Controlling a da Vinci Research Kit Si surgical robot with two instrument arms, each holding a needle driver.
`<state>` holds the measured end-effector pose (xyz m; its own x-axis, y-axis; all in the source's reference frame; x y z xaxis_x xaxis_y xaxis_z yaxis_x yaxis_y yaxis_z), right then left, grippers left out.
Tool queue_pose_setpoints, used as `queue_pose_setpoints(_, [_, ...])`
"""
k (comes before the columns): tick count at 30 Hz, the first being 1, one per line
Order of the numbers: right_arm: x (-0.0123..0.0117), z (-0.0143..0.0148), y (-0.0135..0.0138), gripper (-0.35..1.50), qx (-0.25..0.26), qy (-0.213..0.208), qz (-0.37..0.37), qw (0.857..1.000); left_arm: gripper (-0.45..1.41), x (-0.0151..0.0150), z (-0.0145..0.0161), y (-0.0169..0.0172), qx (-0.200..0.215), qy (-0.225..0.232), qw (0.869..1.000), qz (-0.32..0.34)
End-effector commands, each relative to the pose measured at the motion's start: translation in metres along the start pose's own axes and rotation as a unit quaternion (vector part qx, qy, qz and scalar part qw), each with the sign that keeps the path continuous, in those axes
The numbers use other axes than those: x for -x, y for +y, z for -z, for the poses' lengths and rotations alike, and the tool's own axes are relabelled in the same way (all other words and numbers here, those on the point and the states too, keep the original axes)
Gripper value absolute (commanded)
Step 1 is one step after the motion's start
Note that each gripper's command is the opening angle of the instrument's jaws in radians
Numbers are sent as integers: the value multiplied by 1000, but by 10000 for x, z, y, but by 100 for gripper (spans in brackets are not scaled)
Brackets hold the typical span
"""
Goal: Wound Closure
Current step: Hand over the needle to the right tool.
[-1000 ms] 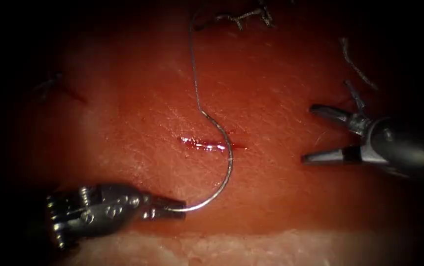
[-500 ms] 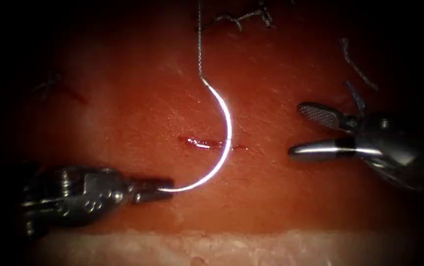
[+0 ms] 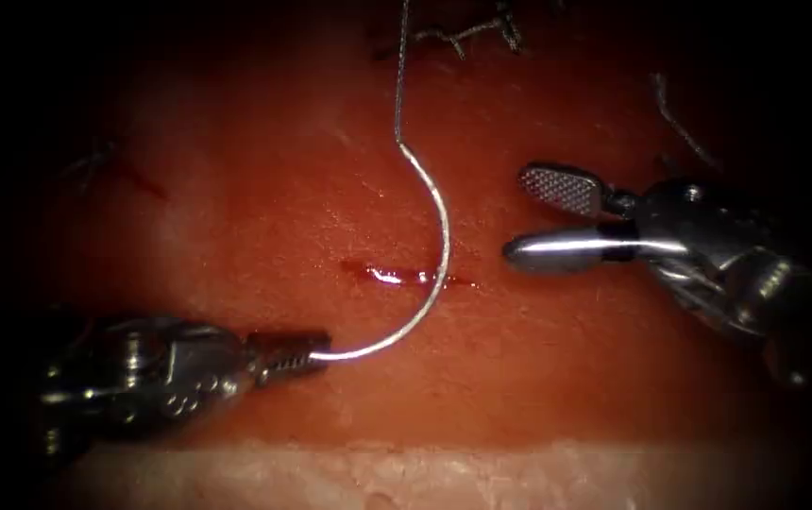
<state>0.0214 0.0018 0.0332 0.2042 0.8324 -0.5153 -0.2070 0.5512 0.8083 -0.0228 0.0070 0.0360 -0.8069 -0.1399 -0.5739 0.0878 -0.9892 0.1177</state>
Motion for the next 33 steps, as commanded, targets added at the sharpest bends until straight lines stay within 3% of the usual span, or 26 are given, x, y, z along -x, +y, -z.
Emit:
queue_pose_setpoints(1, [2,-18,4,86,-5,-2,1,1000,-45,-2,-8,-1,1,3,1000,1])
queue_pose_setpoints(6, [5,-40,4,86,-4,-2,3,1000,-45,-7,-5,-3,-2,6,1000,4])
queue_pose_setpoints(15, [5,-53,1,79,-1,-2,4,1000,-45,-9,-4,-2,-4,7,1000,0])
queue_pose_setpoints(17, [5,-54,1,57,-2,-3,4,1000,-45,-10,-3,-2,-4,6,1000,0])
queue_pose_setpoints(18, [4,-54,2,34,-3,-3,4,1000,-45,-10,-3,-2,-4,6,1000,-2])
queue_pose_setpoints(19, [4,-53,2,-13,-5,-4,5,1000,-45,-10,-3,-2,-4,6,1000,-2])
queue_pose_setpoints(20, [3,-53,3,-35,-7,-5,5,1000,-45,-11,-3,-2,-4,6,1000,-2])
queue_pose_setpoints(30, [-16,-36,6,-35,13,7,5,1000,-43,-15,-5,-1,2,13,1000,-9])
queue_pose_setpoints(31, [-16,-35,7,-35,13,6,17,1000,24,-16,-7,-2,14,24,999,35])
queue_pose_setpoints(33, [-15,-35,7,-35,12,4,38,999,58,-17,-6,-3,31,37,995,85])
